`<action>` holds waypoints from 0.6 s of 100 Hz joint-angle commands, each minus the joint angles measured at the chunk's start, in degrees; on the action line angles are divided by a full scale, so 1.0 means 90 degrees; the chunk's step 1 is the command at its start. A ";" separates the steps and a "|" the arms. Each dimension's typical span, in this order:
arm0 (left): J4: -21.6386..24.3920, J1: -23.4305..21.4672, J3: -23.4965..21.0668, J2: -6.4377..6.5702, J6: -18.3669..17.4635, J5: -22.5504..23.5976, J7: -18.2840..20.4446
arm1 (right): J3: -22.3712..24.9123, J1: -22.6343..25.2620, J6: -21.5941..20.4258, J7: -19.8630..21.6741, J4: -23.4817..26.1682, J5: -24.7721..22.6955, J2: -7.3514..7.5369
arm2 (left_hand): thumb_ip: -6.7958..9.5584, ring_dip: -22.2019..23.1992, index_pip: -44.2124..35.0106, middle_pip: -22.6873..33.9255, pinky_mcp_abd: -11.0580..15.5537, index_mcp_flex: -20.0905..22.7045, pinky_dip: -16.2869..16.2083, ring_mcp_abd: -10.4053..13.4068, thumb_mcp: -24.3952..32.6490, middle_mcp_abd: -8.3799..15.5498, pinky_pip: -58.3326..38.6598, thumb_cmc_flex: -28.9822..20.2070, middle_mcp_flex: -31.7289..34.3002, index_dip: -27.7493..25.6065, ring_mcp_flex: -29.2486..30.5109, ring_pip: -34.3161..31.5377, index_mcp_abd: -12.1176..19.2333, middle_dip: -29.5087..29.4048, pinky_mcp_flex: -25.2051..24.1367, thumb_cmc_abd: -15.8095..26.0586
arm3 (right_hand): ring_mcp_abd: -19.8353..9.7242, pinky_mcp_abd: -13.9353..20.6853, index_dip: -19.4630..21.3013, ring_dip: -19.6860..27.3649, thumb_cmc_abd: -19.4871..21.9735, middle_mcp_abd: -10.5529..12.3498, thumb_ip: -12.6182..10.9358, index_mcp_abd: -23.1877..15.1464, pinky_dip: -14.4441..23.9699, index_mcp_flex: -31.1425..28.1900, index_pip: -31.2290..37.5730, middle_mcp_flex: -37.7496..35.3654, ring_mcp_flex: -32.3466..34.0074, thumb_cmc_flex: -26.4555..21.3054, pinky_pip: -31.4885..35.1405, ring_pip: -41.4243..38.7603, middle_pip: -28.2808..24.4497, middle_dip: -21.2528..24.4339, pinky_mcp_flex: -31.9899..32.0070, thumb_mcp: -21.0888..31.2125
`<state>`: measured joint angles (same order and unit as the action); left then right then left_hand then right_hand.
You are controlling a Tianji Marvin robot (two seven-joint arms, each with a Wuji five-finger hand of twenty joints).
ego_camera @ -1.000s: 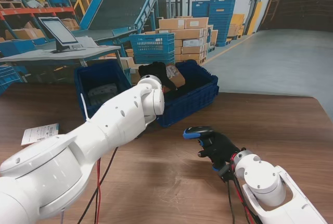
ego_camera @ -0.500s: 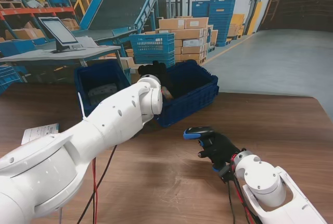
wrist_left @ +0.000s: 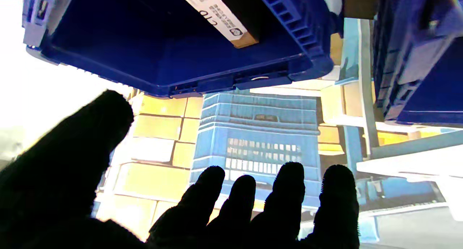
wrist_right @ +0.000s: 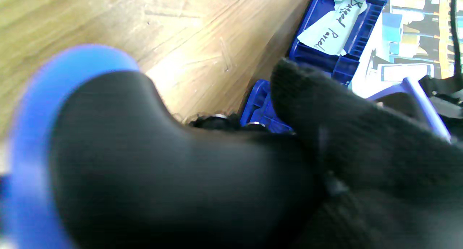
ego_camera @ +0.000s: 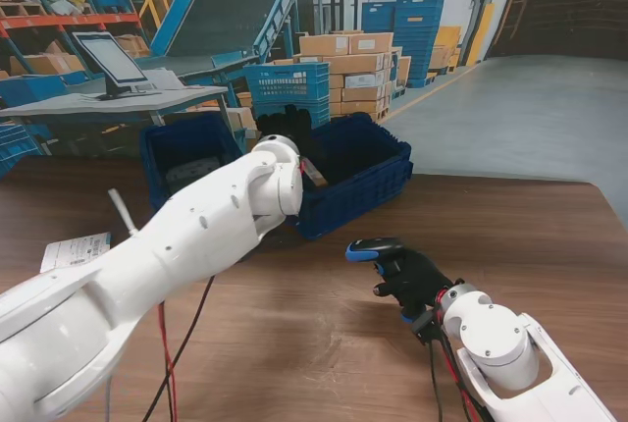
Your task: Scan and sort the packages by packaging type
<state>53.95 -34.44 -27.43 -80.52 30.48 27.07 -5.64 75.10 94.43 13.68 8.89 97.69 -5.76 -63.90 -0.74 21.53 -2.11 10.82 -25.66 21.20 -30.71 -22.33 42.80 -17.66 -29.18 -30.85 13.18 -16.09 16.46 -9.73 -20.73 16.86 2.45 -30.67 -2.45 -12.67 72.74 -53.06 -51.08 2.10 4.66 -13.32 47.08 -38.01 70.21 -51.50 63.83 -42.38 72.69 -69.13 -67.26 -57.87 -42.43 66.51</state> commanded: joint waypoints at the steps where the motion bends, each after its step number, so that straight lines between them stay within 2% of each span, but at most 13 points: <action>1: 0.0239 -0.0136 -0.0127 0.0237 0.0080 0.0057 0.0072 | -0.0018 0.0039 -0.0003 0.0031 0.0131 -0.0025 -0.0066 | -0.0061 -0.0102 0.0005 0.0006 0.0018 0.0094 0.0091 0.0097 -0.0224 0.0035 0.0181 0.0309 0.0076 0.0091 -0.0201 0.0194 0.0099 0.0009 -0.0064 0.0266 | -0.0141 0.0010 0.0308 -0.0118 0.0264 -0.0139 -0.0042 -0.0303 0.0028 -0.0375 0.0425 -0.0005 0.0112 -0.0513 0.0117 -0.0320 -0.0046 -0.0029 -0.0011 0.0101; 12: 0.0986 -0.0532 -0.0509 0.0627 0.0298 0.0390 0.0240 | -0.0040 0.0058 -0.0009 -0.0046 0.0184 -0.0042 -0.0081 | -0.0032 -0.0121 -0.0050 0.0052 0.0028 0.0243 0.0164 0.0091 -0.0335 0.0050 0.0277 0.0317 0.0228 0.0064 -0.0147 0.0182 0.0141 0.0025 -0.0052 0.0409 | -0.0138 0.0006 0.0308 -0.0118 0.0266 -0.0137 -0.0041 -0.0303 0.0029 -0.0375 0.0425 -0.0011 0.0108 -0.0512 0.0117 -0.0320 -0.0047 -0.0029 -0.0010 0.0102; 28: 0.2051 -0.1180 -0.1169 0.1181 0.0448 0.0935 0.0734 | -0.0101 0.0072 -0.0063 -0.0155 0.0256 -0.0090 -0.0099 | -0.0005 -0.0173 -0.0052 0.0038 0.0047 0.0278 0.0305 0.0086 -0.0504 0.0042 0.0405 0.0307 0.0268 0.0046 -0.0154 0.0205 0.0146 0.0018 -0.0030 0.0496 | -0.0134 0.0014 0.0309 -0.0119 0.0263 -0.0138 -0.0039 -0.0304 0.0029 -0.0375 0.0425 -0.0010 0.0114 -0.0512 0.0115 -0.0323 -0.0045 -0.0029 -0.0006 0.0098; 44: 0.2844 -0.1901 -0.1935 0.1509 0.0402 0.1342 0.0994 | -0.0163 0.0050 -0.0106 -0.0251 0.0310 -0.0148 -0.0115 | -0.0001 -0.0182 -0.0069 0.0049 0.0049 0.0331 0.0326 0.0082 -0.0567 0.0054 0.0384 0.0311 0.0322 0.0033 -0.0135 0.0194 0.0157 0.0027 -0.0006 0.0528 | -0.0136 0.0000 0.0309 -0.0117 0.0259 -0.0137 -0.0040 -0.0304 0.0030 -0.0375 0.0425 -0.0007 0.0116 -0.0514 0.0115 -0.0320 -0.0044 -0.0029 -0.0007 0.0095; 60: 0.3572 -0.2616 -0.2669 0.1742 0.0207 0.1713 0.1269 | -0.0183 0.0020 -0.0089 -0.0317 0.0356 -0.0188 -0.0128 | 0.0003 -0.0190 -0.0079 0.0034 0.0061 0.0369 0.0346 0.0069 -0.0631 0.0053 0.0385 0.0321 0.0346 0.0023 -0.0138 0.0196 0.0166 0.0030 -0.0037 0.0590 | -0.0140 0.0010 0.0309 -0.0116 0.0264 -0.0140 -0.0040 -0.0304 0.0029 -0.0375 0.0424 -0.0013 0.0115 -0.0511 0.0114 -0.0318 -0.0044 -0.0029 -0.0008 0.0093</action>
<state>84.63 -56.32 -50.74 -66.15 32.97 42.65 4.90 73.58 94.65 13.03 5.50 99.96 -7.30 -64.42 -0.74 20.65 -2.79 11.47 -25.63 22.67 -28.36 -22.32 39.01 -17.40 -27.09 -30.89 15.78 -16.12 16.46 -9.73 -20.17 16.86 2.44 -26.96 -2.45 -12.68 72.74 -53.06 -51.08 2.09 4.66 -13.31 47.08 -38.01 70.21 -51.50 63.83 -42.38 72.69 -69.13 -67.26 -57.88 -42.42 66.51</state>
